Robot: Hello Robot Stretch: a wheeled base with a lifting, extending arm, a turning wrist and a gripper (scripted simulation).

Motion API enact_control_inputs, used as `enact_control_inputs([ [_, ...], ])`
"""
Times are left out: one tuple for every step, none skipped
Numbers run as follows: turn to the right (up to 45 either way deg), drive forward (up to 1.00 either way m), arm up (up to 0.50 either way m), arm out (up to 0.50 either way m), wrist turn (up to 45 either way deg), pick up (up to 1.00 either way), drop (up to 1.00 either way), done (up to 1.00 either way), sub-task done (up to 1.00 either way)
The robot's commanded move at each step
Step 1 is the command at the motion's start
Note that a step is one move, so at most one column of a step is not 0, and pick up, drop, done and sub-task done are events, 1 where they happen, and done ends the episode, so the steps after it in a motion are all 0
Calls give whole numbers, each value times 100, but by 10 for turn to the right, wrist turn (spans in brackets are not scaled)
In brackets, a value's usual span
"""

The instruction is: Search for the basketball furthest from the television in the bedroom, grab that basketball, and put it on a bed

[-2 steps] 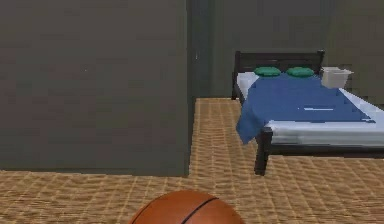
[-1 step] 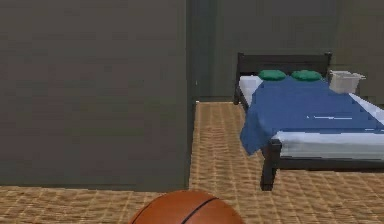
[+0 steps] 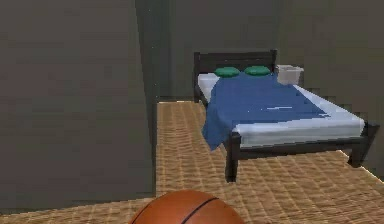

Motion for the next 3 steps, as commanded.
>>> enact_control_inputs([
  [0,100,0,0,0,0,0,0,0],
  [60,0,0,0,0,0,0,0,0],
  [0,35,0,0,0,0,0,0,0],
])
